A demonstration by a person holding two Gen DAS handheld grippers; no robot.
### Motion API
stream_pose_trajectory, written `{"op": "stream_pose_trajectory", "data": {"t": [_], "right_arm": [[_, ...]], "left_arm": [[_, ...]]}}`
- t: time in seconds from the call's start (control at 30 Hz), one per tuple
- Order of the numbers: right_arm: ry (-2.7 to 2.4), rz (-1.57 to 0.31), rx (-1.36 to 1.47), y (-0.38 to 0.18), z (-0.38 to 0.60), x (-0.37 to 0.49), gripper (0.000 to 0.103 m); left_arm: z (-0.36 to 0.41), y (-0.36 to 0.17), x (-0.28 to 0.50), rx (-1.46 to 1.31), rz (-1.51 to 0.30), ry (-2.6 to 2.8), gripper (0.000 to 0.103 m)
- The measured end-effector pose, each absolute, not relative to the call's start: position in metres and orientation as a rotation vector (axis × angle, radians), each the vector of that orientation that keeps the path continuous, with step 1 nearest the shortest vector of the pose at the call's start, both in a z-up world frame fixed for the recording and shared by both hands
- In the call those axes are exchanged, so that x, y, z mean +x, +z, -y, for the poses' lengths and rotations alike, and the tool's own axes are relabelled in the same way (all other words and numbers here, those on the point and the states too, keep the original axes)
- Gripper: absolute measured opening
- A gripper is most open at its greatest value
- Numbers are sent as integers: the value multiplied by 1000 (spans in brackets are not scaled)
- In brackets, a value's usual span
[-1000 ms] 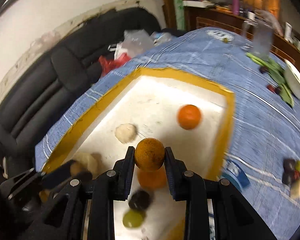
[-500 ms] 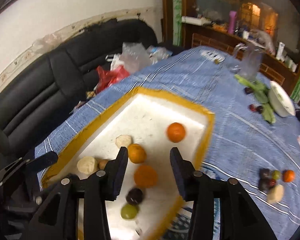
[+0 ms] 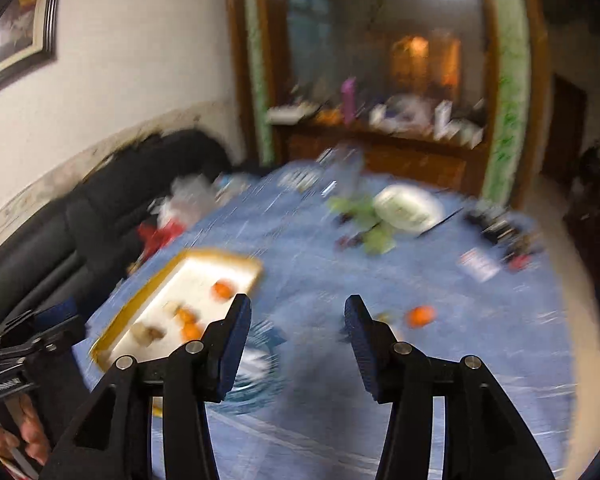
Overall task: Organize fruits
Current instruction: 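Release the balls into the tray and lift both tools away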
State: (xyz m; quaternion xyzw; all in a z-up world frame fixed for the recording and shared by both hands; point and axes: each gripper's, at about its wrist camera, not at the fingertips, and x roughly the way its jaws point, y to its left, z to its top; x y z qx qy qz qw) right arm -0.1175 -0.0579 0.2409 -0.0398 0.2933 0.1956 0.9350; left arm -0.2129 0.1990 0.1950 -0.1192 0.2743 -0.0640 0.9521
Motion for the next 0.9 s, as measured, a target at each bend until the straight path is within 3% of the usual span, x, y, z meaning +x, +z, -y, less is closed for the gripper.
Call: {"op": "stream_pose_trajectory", "data": {"t": [0.1,0.13,0.37,0.5,0.67,0.9], "right_arm": [[304,-484,-112,303,104,-137,54],[270,-450,-122,325,120,-144,59],[6,-302,-218,472,193,-178,62],[-124,-228,-284,519,207,-194,78],[-30,-317,-208,470,216,-178,81],[140,-658,-198,300,190,-115,80]], "left_arm": [[-198,234,-232,-225,-513,-193,67],[-199,246,-237,-218,-494,-196,68],[-197,303,-270,-59,-353,-91,85],[-193,292,-255,-64,-397,-85,88],[-183,247,-219,-109,-531,-94,88],[-161,177,-172,-166,-705,-155,88]]}}
